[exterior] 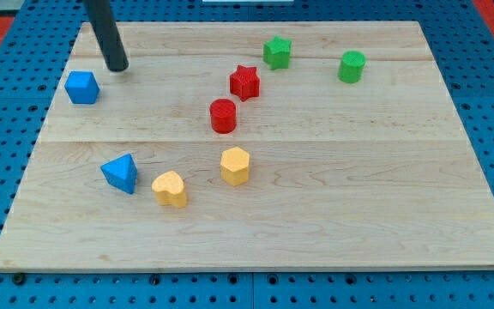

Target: Slide the blue cube to the top left of the blue triangle

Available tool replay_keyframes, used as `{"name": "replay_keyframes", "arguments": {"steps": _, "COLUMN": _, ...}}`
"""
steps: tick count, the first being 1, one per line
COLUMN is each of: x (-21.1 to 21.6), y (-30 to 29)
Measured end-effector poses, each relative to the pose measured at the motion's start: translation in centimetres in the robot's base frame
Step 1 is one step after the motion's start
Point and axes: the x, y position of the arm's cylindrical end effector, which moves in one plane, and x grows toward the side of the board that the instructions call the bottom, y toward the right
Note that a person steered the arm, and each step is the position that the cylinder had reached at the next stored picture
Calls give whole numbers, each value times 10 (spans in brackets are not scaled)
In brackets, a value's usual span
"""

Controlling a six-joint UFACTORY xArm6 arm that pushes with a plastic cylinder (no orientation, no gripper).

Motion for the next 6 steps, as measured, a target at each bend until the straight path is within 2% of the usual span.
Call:
{"name": "replay_keyframes", "arguments": {"steps": 1, "x": 17, "y": -60}}
{"name": "replay_keyframes", "arguments": {"steps": 2, "x": 47, "y": -62}}
{"name": "replay_keyframes", "arguments": {"steps": 3, "x": 69, "y": -40}}
{"name": "replay_keyframes", "arguments": {"steps": 4, "x": 46, "y": -37}}
{"name": "replay_keyframes", "arguments": {"steps": 6, "x": 116, "y": -20}}
